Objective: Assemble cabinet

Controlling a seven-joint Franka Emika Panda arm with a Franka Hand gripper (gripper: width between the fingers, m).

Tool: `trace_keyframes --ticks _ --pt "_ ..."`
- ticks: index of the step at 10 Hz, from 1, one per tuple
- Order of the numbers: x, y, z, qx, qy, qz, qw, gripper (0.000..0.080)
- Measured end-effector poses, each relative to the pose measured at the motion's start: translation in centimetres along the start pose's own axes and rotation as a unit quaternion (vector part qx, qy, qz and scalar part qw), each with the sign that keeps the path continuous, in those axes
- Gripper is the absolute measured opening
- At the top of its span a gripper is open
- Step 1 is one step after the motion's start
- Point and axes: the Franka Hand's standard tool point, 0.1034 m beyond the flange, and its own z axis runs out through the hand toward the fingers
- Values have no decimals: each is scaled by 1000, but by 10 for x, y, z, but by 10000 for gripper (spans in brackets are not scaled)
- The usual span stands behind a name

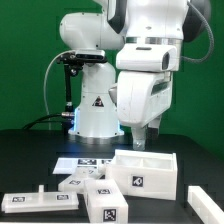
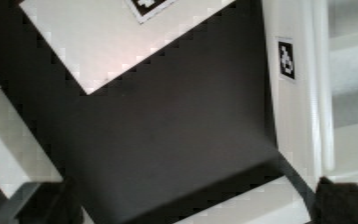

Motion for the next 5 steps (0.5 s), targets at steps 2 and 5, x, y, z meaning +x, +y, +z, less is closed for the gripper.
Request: trace_keyframes --ticks 2,5 --pt "0 0 0 0 0 0 1000 650" --pt "-1 1 0 0 -1 1 1000 650"
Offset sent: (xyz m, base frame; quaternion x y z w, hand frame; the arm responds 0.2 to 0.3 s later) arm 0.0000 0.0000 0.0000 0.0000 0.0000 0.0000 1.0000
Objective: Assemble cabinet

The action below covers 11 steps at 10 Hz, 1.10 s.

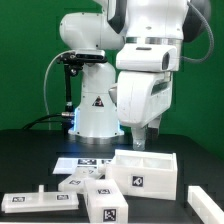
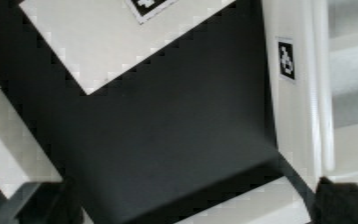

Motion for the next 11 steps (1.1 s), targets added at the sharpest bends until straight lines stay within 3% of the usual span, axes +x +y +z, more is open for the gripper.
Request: trace_keyframes --ticks 3,9,11 --pt "-5 20 -7 3 20 139 990 650" --pt "-7 27 -4 2 26 202 979 650" --pt "-24 41 11 24 52 309 949 650"
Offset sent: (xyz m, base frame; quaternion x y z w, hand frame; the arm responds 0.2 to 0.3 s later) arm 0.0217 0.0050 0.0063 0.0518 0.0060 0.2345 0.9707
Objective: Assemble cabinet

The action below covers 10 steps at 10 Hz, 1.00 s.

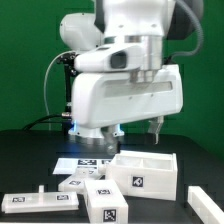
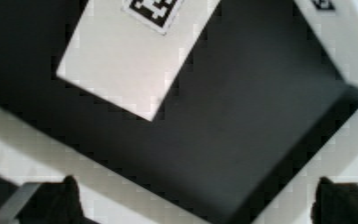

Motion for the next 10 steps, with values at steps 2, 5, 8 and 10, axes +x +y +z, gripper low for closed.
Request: trace_keyframes --ticks 2,5,8,10 --pt "-6 9 5 6 -7 -5 1000 650" --pt "-9 11 8 9 -9 3 1000 650" --pt "-17 29 26 15 -16 80 997 650" --pt "-17 29 27 14 -17 76 997 650"
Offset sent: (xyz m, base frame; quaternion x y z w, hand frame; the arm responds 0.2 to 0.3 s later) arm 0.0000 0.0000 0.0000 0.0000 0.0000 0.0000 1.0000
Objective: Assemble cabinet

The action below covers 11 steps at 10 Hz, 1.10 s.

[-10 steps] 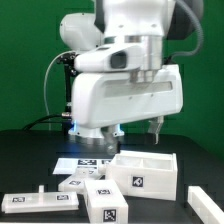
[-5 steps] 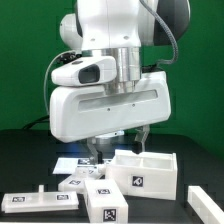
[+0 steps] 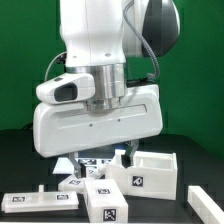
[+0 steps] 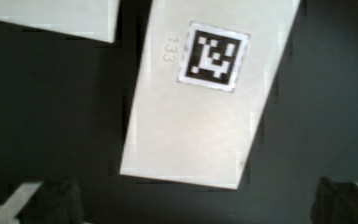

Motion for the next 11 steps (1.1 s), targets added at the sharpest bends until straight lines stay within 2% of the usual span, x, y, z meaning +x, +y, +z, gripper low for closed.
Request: trace_keyframes --ticks 2,4,8,11 --pt "-6 -3 8 8 -14 63 998 650" --pt "-1 -6 22 8 -21 123 992 650" --pt "-3 -5 26 8 -23 117 993 650" --pt "-11 -1 53 6 -30 125 992 650"
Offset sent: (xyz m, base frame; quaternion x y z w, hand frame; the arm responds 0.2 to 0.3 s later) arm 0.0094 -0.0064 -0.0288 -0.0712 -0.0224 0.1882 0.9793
